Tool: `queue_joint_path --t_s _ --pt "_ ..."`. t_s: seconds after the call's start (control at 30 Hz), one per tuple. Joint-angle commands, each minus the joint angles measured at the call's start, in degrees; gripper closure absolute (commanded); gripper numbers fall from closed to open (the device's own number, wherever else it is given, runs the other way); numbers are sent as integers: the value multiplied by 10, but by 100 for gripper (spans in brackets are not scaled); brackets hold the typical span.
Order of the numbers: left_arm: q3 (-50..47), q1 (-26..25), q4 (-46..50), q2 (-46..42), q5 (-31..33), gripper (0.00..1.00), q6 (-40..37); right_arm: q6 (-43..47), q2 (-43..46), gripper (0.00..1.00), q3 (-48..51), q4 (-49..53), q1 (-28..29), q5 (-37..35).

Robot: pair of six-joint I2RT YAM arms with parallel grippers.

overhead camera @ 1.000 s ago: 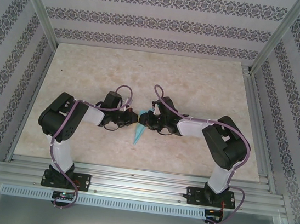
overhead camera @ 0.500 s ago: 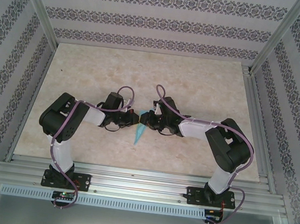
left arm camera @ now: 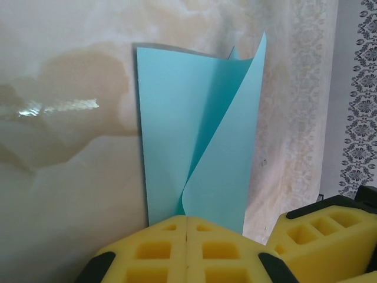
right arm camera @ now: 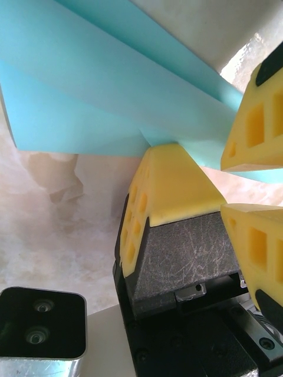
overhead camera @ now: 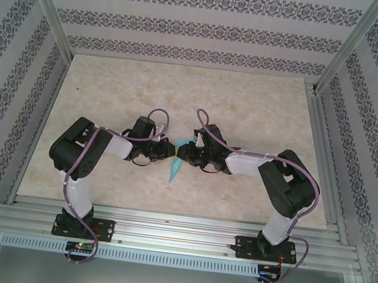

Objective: Fold a paper plane with a square sheet of paper (fold left side to right side)
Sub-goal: Fold the wing for the fifth time at the center of the table.

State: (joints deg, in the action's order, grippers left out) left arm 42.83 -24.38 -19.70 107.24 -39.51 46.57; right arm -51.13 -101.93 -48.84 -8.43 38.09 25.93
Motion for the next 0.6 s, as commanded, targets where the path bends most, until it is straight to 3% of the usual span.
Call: queue_joint_path --t_s 0.0,0.57 --pt "14 5 4 -18 15 100 -10 0 11 78 9 -18 -7 -10" --pt "12 5 7 -12 10 100 -16 2 -12 81 -6 -16 -9 -2"
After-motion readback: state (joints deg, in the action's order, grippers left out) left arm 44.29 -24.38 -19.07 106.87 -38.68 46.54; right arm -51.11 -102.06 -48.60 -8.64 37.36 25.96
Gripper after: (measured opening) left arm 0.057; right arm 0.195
